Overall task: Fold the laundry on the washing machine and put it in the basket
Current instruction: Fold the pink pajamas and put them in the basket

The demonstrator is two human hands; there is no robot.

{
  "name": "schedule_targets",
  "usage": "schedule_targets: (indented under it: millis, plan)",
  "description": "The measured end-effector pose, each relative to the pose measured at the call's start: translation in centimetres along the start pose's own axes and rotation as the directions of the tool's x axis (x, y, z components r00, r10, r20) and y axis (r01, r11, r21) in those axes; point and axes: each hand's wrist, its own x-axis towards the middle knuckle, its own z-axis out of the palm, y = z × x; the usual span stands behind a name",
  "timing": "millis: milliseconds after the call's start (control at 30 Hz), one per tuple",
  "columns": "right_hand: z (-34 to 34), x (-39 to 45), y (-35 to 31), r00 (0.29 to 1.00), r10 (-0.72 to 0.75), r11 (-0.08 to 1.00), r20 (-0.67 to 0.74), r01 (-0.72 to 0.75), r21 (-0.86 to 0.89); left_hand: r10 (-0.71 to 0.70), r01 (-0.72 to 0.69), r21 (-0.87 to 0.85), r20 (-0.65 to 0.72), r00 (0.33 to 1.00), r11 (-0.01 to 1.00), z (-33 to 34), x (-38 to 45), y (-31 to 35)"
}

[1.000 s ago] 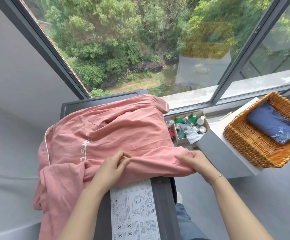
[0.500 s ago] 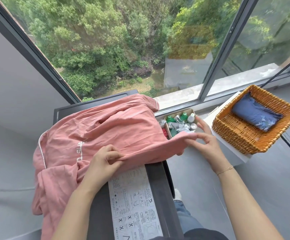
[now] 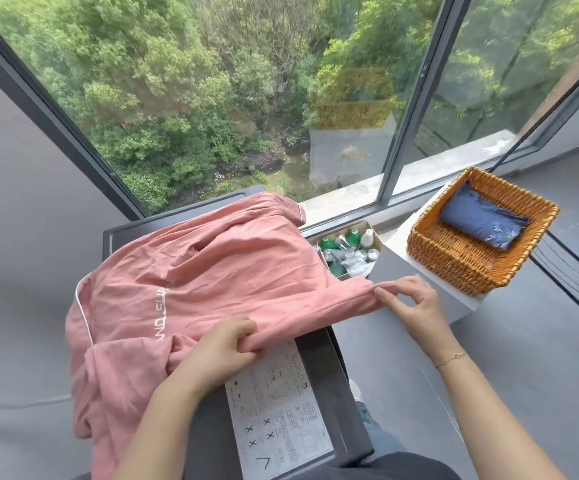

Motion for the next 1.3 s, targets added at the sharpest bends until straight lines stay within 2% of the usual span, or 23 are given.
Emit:
schedule_targets:
  millis: [133, 200, 267, 300, 333, 367, 400, 433, 467, 533, 567, 633, 667, 700, 767, 800, 833, 900, 933, 1000, 1133, 1233, 1300]
  plan:
    - [1.1, 0.9, 0.2, 0.952, 0.224, 0.974, 0.208, -0.221, -0.04, -0.183, 0.195, 0.101, -0.118, 0.976, 0.976, -0.3, 0.1, -0.6]
    - [1.8, 3.0, -2.4, 0.954, 0.219, 0.976, 0.207, -0.214, -0.043, -0.172, 0.218, 0.167, -0.251, 0.953, 0.961, -1.6, 0.1, -0.2]
    - [2.3, 4.9, -7.3, 1.0, 0.017, 0.997, 0.007, -0.017, 0.076, -0.025, 0.087, 0.133, -0.408, 0.912, 0.987, -3.6, 0.0, 0.4]
    - [2.4, 5.3, -9.8, 0.974, -0.135, 0.98, -0.181, 0.159, 0.121, 0.085, -0.032, 0.115, -0.492, 0.866, 0.993, -4.5, -0.4, 1.1]
    - [2.8, 5.3, -11.3, 0.893, -0.28, 0.935, -0.353, 0.336, 0.109, 0.191, -0.146, 0.125, -0.576, 0.795, 0.981, -5.1, -0.9, 1.7]
    - [3.3, 5.0, -11.8, 0.819, -0.368, 0.902, -0.44, 0.43, 0.046, 0.266, -0.226, 0.146, -0.633, 0.727, 0.963, -5.4, -1.5, 2.2]
    - [4.2, 4.3, -11.0, 0.814, -0.373, 0.907, -0.445, 0.421, 0.01, 0.299, -0.259, 0.16, -0.651, 0.697, 0.953, -5.3, -1.9, 2.3]
    - [5.1, 3.1, -9.4, 0.887, -0.283, 0.952, -0.364, 0.307, 0.007, 0.285, -0.246, 0.15, -0.625, 0.727, 0.958, -4.8, -2.1, 2.2]
    - [5.9, 2.0, -7.2, 0.968, -0.114, 0.993, -0.225, 0.119, 0.008, 0.226, -0.196, 0.115, -0.552, 0.803, 0.974, -4.1, -2.1, 1.8]
    - [6.3, 0.1, -3.8, 0.98, 0.142, 0.99, -0.139, -0.139, 0.031, 0.034, -0.009, 0.087, -0.299, 0.954, 0.996, -2.0, -1.9, 0.4]
    - [5.8, -0.2, -3.1, 0.963, 0.166, 0.986, -0.212, -0.157, 0.058, -0.027, 0.046, 0.096, -0.194, 0.981, 0.994, -0.9, -1.9, -0.1]
    - [4.4, 0.1, -3.5, 0.95, 0.035, 0.999, -0.309, -0.033, 0.013, -0.08, 0.088, 0.082, -0.099, 0.992, 0.993, 0.4, -1.8, -0.5]
    - [3.7, 0.6, -3.4, 0.972, -0.029, 0.998, -0.234, 0.016, -0.055, -0.087, 0.091, 0.044, -0.077, 0.993, 0.995, 0.6, -1.7, -0.5]
    - [2.9, 1.1, -3.3, 0.998, -0.053, 0.986, -0.044, 0.046, -0.162, -0.086, 0.085, -0.012, -0.042, 0.995, 0.996, 0.7, -1.6, -0.6]
    - [1.8, 0.8, -2.2, 0.91, 0.127, 0.926, 0.395, 0.033, -0.376, -0.067, 0.078, -0.115, 0.097, 0.993, 0.99, 0.4, -1.4, -0.8]
    - [1.3, 0.3, -1.4, 0.885, 0.163, 0.928, 0.436, 0.012, -0.371, -0.06, 0.085, -0.134, 0.181, 0.982, 0.987, 0.1, -1.4, -0.7]
    - [0.6, -0.3, -0.7, 0.91, 0.145, 0.96, 0.388, -0.034, -0.279, -0.051, 0.086, -0.132, 0.247, 0.968, 0.988, 0.1, -1.4, -0.7]
    - [-0.7, -1.2, -0.1, 0.964, 0.175, 0.974, 0.199, -0.199, 0.109, -0.055, 0.103, -0.152, 0.293, 0.954, 0.983, 0.6, -1.5, -0.7]
    - [-1.1, -1.6, 0.0, 0.961, 0.203, 0.925, 0.19, -0.251, 0.285, -0.067, 0.123, -0.177, 0.296, 0.953, 0.977, 0.8, -1.6, -0.9]
    - [-1.3, -2.2, 0.9, 0.948, 0.207, 0.843, 0.241, -0.298, 0.448, -0.064, 0.137, -0.211, 0.319, 0.946, 0.968, 1.2, -1.8, -0.9]
    - [0.1, -3.4, 2.8, 0.937, 0.284, 0.817, 0.203, -0.348, 0.46, -0.109, 0.172, -0.195, 0.297, 0.949, 0.966, 1.6, -1.7, -1.7]
    - [1.2, -3.2, 3.2, 0.943, 0.303, 0.834, 0.139, -0.333, 0.44, -0.175, 0.225, -0.3, 0.184, 0.967, 0.927, 0.6, -1.4, -2.6]
    - [2.0, -2.0, 2.7, 0.95, 0.305, 0.862, 0.065, -0.304, 0.404, -0.162, 0.174, -0.286, 0.065, 0.985, 0.942, -0.8, -1.0, -3.1]
